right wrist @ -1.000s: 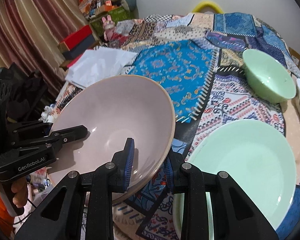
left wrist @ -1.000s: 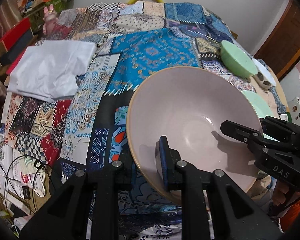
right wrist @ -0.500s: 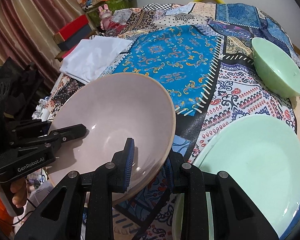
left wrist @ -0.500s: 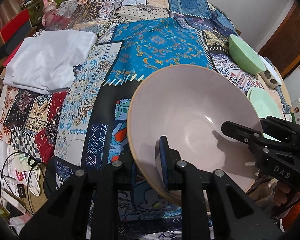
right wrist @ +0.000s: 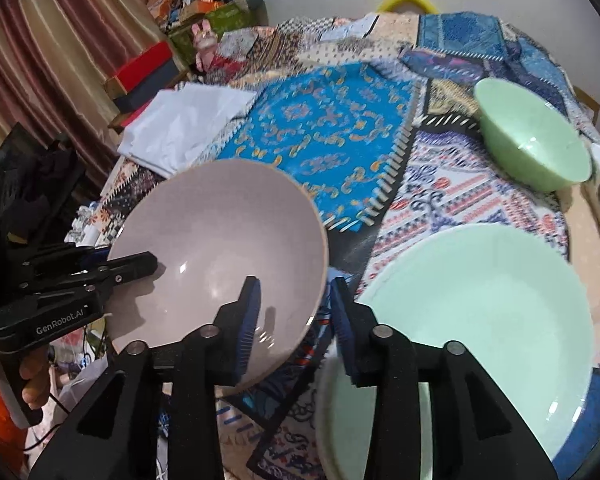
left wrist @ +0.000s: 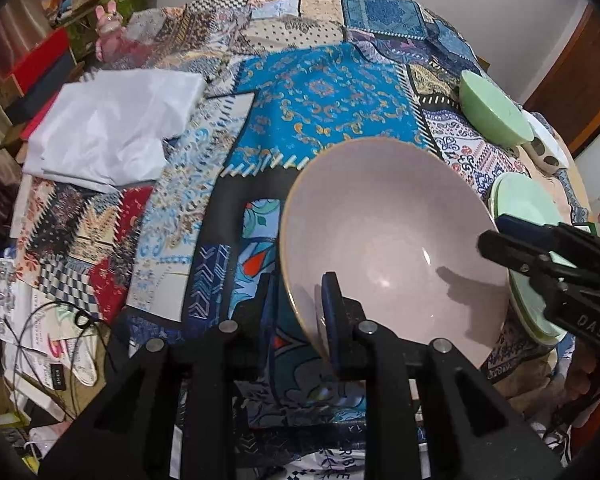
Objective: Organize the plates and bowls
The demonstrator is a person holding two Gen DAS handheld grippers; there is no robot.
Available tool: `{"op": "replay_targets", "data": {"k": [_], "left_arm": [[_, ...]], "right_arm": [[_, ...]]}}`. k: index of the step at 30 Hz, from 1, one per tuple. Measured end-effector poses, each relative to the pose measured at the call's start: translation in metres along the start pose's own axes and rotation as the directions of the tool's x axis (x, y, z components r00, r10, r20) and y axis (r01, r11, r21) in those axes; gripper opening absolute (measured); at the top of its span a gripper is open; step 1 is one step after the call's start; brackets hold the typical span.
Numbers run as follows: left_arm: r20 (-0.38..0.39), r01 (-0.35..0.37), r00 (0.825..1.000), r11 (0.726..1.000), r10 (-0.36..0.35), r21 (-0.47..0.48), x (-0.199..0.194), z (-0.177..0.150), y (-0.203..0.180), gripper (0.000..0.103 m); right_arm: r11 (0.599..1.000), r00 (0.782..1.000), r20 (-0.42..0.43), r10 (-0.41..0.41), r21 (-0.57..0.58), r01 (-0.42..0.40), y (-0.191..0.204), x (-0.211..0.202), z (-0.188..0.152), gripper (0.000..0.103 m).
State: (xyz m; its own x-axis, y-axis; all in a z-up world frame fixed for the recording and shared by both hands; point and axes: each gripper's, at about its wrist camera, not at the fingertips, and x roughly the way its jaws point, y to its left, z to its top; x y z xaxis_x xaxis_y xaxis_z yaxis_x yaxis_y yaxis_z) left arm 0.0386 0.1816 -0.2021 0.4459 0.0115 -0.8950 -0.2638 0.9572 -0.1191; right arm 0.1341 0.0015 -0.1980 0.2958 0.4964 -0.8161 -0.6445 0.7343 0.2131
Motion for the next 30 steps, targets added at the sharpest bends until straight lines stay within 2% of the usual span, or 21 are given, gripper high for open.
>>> {"op": "replay_targets", "data": {"k": [2,4,9,13,17,21,28,29,30], "left_arm": [[0.014,-0.009,1.0,1.0,0.009,0.0,-0.008,0.001,-0.001,0.03],[0.034,-0.021,0.999,1.0,0.021,0.0,-0.017,0.002,-0.003,0.036],[0.106,-0.055,0.993,0.998,0.055,0.0,-0.043,0.01,-0.008,0.059],[0.153,-0.056,0.987,0.998,0.056,-0.007,-0.063,0.02,-0.016,0.065],[0.168,-0.032,0.985,0.999,0.033,-0.009,-0.074,0.032,-0.03,0.068],[0.201,-0.033,0.979,0.999,0.027,0.03,-0.079,0.044,-0.055,0.079],[0.216,-0.003,0.976,0.996,-0.017,0.095,-0.079,0.069,-0.1,0.08],[0.217,0.002,0.976,0.995,-0.024,0.102,-0.077,0.074,-0.107,0.081],[0.219,0.006,0.975,0.994,-0.03,0.109,-0.075,0.079,-0.114,0.088]], "right_arm": [[1.0,1.0,0.024,-0.005,0.005,0.004,-0.003,-0.008,0.001,0.043],[1.0,0.999,0.039,-0.006,0.011,0.005,-0.006,-0.014,0.001,0.044],[1.0,0.996,0.083,-0.012,0.016,0.011,-0.014,-0.033,0.002,0.044],[0.999,0.989,0.143,-0.035,0.016,0.033,-0.024,-0.057,0.003,0.052],[0.997,0.976,0.209,-0.069,0.036,0.063,-0.04,-0.08,0.005,0.066],[0.995,0.964,0.248,-0.095,0.059,0.082,-0.059,-0.098,0.008,0.066],[0.985,0.946,0.28,-0.162,0.11,0.136,-0.099,-0.115,0.013,0.066],[0.982,0.944,0.28,-0.173,0.122,0.144,-0.106,-0.116,0.015,0.066],[0.98,0.942,0.282,-0.18,0.13,0.149,-0.112,-0.118,0.014,0.066]]}}
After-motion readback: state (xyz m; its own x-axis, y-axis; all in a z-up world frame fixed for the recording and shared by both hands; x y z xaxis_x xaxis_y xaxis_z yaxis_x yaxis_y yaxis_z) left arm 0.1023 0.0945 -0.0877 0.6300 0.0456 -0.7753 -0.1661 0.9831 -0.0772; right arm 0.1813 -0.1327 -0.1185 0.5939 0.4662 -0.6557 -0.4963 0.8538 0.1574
